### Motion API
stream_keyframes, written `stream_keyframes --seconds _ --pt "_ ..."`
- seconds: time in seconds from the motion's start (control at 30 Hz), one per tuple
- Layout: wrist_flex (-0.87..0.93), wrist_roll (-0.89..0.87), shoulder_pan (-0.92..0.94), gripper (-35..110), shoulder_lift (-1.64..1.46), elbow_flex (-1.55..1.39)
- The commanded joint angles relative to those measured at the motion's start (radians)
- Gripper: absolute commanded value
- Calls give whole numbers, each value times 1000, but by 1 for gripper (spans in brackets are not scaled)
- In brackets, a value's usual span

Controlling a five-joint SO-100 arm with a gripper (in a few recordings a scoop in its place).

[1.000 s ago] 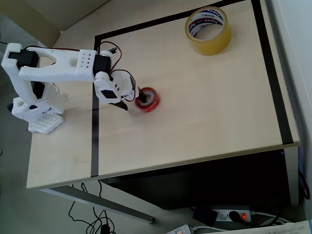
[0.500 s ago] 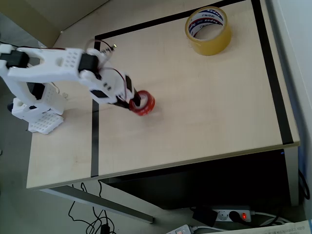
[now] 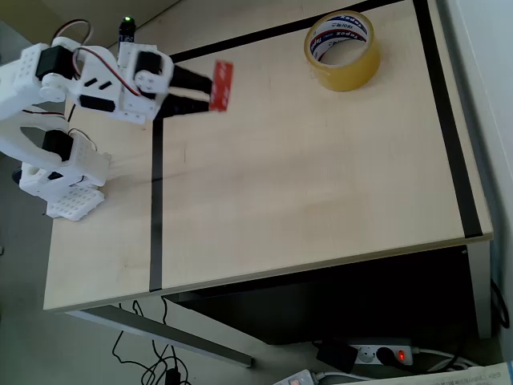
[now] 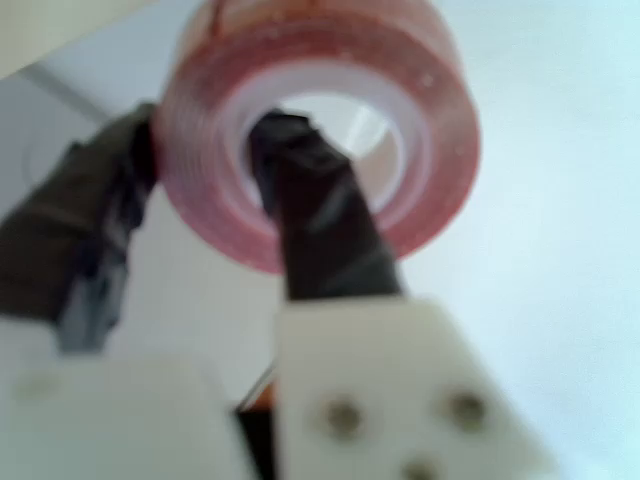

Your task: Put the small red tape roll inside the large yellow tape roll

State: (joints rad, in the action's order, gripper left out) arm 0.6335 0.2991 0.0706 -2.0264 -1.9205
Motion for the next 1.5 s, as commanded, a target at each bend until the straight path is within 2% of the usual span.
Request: stream_keyframes --seconds 0.0,0.2,0.33,0.6,0.77,0.9,1.07,1.33,1.47 --pt "-173 3 -37 0 -101 -52" --pt "-370 3 -106 0 -58 -126" --pt "-364 3 -149 0 -46 -130" --pt "-112 9 -63 0 -347 -301" --pt "110 9 -15 0 -623 -410" --pt "247 11 15 0 -782 -407" --pt "222 11 -29 0 -560 -173" --pt "60 11 -170 0 110 333" --pt "44 11 -225 0 446 571"
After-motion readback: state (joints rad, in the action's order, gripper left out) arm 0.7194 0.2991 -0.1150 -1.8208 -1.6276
